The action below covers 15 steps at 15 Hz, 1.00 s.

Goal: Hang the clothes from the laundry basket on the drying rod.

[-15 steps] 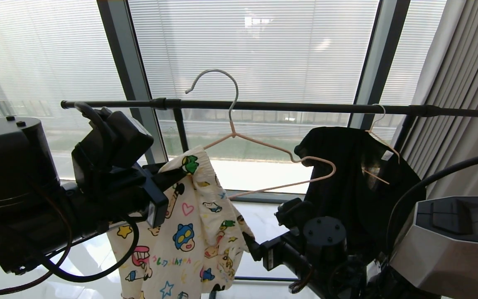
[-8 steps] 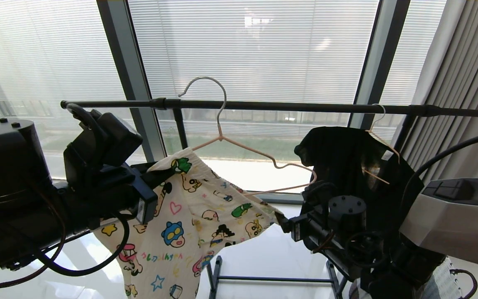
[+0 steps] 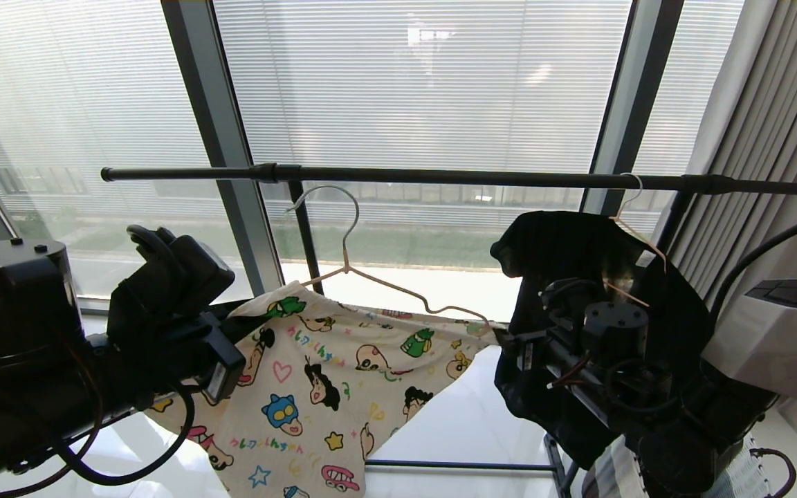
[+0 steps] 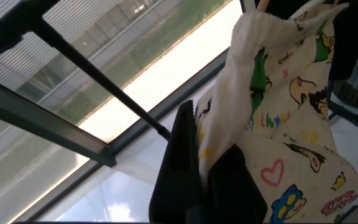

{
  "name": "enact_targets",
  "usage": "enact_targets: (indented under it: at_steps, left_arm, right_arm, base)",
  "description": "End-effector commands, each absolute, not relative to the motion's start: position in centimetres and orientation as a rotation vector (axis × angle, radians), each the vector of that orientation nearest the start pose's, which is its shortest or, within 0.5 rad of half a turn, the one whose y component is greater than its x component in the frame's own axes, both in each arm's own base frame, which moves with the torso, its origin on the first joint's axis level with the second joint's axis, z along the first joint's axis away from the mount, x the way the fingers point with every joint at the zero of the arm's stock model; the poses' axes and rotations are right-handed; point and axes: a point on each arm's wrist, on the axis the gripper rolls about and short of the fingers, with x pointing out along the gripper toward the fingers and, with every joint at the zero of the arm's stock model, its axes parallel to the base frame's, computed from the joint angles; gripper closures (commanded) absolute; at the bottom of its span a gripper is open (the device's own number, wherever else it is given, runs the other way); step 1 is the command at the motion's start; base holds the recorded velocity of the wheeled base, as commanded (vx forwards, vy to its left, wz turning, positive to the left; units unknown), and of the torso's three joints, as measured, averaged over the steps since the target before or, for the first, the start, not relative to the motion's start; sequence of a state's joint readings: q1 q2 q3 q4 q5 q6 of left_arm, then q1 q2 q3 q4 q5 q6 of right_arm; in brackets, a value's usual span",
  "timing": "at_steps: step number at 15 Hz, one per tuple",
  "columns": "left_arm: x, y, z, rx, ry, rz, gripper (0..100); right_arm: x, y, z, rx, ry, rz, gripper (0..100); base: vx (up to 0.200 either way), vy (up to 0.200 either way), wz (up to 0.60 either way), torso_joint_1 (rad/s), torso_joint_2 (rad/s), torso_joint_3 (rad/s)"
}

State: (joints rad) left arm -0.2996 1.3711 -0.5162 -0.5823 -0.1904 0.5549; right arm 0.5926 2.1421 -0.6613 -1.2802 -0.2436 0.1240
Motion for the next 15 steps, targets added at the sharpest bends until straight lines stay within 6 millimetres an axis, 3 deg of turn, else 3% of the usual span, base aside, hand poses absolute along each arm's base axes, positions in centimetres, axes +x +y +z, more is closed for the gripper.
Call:
enact_targets:
  at_steps: [1,8,12,15]
  left_arm:
    - [20.0,-6.1,18.0,0.557,0.155,-0.533,100]
    - [21.2,-5.8,15.4,0.655,0.274,-0.474,100]
    - [22.5,-5.8,15.0,0.706,0.333,-0.321,100]
    - [23.1,-5.9,14.7,0.717,0.353,-0.287,100]
  right_arm:
    - [29.7,19.0,7.0,0.047,0.191,0.328,0]
    - [28.5,18.7,10.6,0.076,0.105,0.352,0]
    - [25.2,20.0,12.6,0.061,0.084,0.452,0]
    - [20.9,23.5,13.4,0.023,0.062,0.634,0]
  base:
    - [0.000,0.000,0.00,0.000,0.00,0.000]
    - [0.000,0.000,0.00,0.000,0.00,0.000]
    - [0.000,0.000,0.00,0.000,0.00,0.000]
    - [0.000,0.000,0.00,0.000,0.00,0.000]
